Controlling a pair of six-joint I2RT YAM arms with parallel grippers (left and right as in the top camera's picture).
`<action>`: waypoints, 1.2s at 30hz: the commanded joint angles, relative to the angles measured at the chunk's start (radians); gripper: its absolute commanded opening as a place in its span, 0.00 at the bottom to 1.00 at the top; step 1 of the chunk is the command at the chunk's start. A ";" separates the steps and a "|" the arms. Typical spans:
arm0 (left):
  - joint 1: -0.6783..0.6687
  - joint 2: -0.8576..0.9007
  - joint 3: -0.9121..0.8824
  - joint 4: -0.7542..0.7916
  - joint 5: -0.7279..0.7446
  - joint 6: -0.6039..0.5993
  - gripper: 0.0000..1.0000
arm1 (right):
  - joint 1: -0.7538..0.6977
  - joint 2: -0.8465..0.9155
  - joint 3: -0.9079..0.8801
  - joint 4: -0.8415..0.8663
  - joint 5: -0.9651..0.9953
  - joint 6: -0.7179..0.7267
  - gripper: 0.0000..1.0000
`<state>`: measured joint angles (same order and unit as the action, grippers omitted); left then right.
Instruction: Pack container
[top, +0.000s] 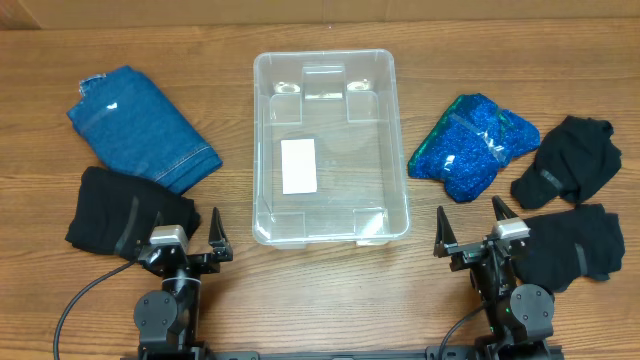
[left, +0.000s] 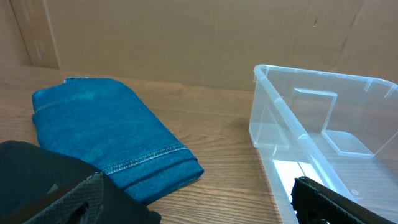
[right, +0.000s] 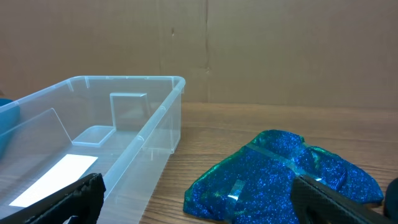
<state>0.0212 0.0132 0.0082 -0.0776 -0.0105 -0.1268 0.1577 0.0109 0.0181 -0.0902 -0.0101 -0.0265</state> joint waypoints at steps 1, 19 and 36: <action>-0.002 0.015 -0.003 0.014 -0.120 0.007 1.00 | 0.000 0.000 -0.010 0.007 0.009 -0.004 1.00; -0.002 0.015 -0.003 0.014 -0.120 0.007 1.00 | 0.000 0.000 -0.010 0.007 0.009 -0.004 1.00; -0.002 0.015 0.011 0.035 0.033 -0.151 1.00 | 0.000 0.000 -0.010 0.007 0.009 -0.004 1.00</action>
<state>0.0204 0.0250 0.0082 -0.0536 -0.0845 -0.1455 0.1577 0.0113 0.0181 -0.0895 -0.0109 -0.0265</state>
